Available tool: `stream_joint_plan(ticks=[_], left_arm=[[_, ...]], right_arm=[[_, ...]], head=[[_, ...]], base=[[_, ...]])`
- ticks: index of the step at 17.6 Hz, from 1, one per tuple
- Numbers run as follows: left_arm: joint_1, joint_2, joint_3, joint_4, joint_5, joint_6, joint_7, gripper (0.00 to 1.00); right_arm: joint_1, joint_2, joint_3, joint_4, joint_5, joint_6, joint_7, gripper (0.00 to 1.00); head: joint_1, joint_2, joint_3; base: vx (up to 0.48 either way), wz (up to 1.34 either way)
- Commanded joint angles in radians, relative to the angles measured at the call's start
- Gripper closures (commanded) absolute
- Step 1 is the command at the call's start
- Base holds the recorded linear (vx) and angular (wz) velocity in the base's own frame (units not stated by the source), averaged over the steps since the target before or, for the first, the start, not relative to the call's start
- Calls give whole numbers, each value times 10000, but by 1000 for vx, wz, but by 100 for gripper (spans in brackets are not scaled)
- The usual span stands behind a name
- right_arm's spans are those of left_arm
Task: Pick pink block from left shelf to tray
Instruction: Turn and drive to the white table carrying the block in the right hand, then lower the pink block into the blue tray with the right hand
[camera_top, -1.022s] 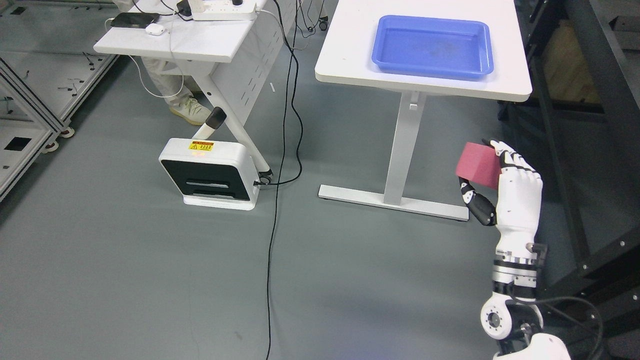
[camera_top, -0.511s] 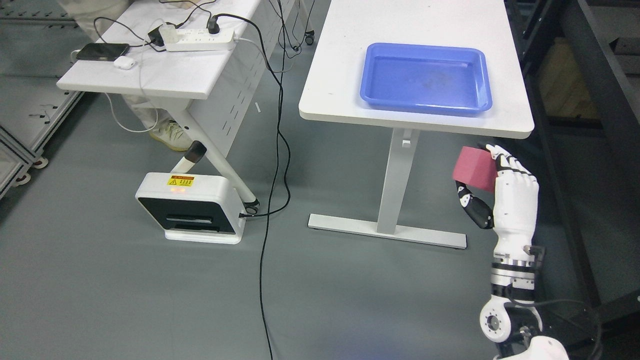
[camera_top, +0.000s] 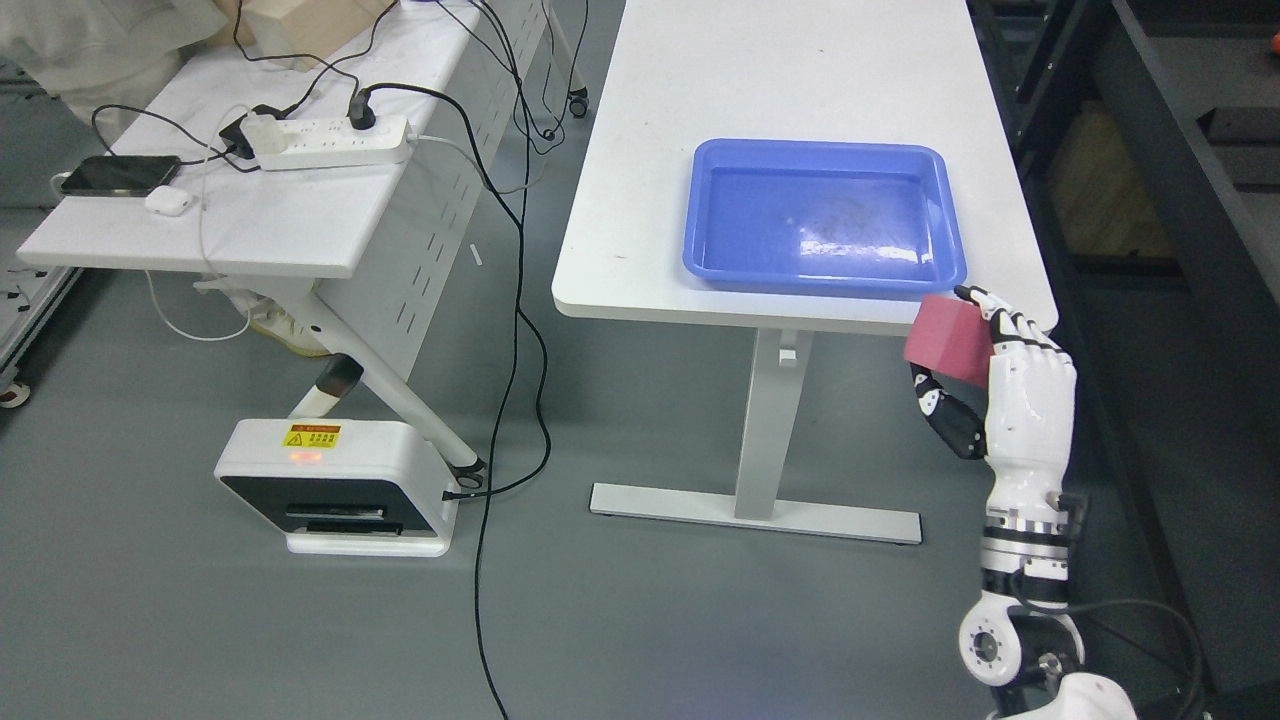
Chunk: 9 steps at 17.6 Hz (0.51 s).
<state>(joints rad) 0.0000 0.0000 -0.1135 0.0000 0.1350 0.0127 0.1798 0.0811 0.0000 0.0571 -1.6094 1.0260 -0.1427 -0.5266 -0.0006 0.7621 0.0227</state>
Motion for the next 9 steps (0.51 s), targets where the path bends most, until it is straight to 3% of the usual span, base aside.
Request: stream_joint_plan(ticks=[1, 9], left_arm=[[323, 175, 0, -175, 0, -5, -3, 0], [323, 175, 0, -175, 0, -5, -3, 0]], right_arm=[[17, -175, 12, 18, 2, 46, 5, 97], [18, -175, 181, 33, 2, 46, 66, 97]], head=[[0, 0, 0], [0, 0, 0]], base=[[241, -71], [252, -26]])
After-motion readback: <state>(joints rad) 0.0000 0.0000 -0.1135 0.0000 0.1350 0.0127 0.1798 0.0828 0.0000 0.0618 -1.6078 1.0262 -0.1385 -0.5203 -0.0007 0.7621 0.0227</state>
